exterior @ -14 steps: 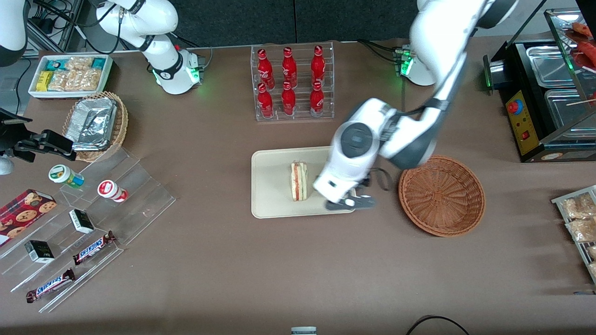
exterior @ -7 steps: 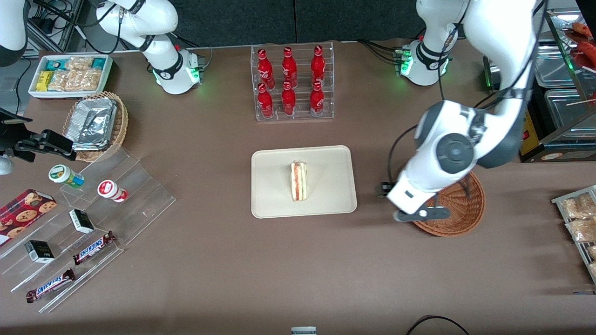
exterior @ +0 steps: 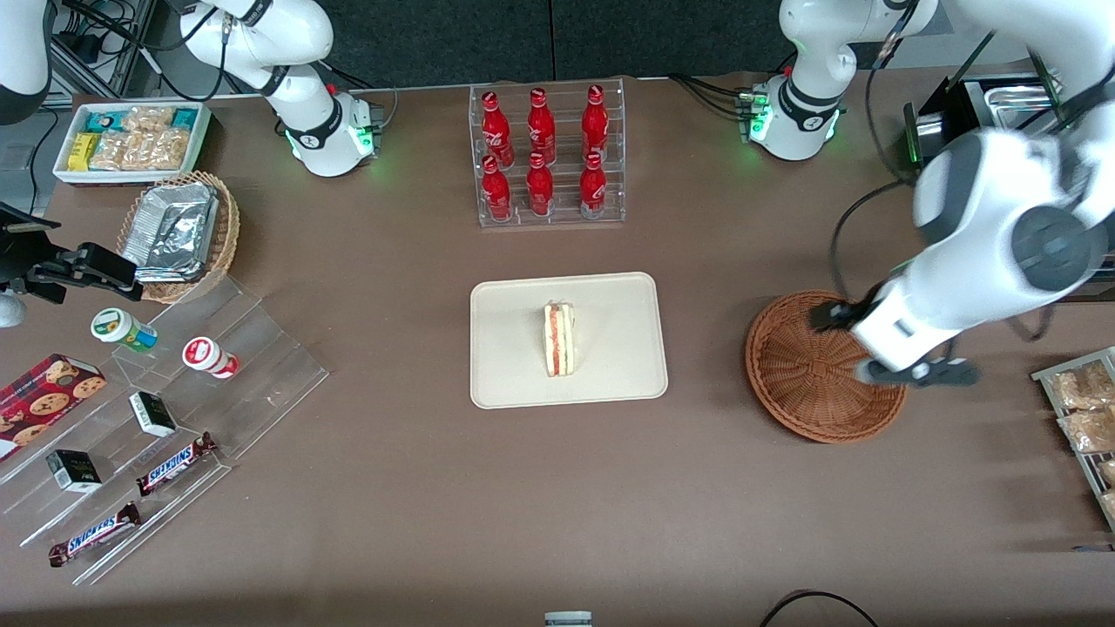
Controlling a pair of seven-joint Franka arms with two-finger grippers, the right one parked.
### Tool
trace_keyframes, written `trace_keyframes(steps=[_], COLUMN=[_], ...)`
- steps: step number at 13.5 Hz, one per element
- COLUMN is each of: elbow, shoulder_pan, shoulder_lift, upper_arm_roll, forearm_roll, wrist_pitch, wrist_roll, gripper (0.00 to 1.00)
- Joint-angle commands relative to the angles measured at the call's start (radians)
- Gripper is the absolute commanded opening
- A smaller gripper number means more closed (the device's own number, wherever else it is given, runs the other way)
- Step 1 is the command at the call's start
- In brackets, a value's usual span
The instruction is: Place sandwich from basket to tray
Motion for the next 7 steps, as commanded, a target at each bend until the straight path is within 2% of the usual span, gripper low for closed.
trace_keyframes(steps=[1,4,7], elbow=[-0.033,-0.033,-0.028], shoulder_pan=[-0.009,-0.012,-0.012], shoulder_lift=[-0.124,-0.195,-0.207], upper_arm_roll=[0.062,0.094,0.094], forearm_roll=[-0.032,-0.017,-0.01], wrist_pitch=[-0.084,-0.126,-0.127], wrist_roll=[0.043,0.046,0.045], gripper=[1.0,1.0,1.0])
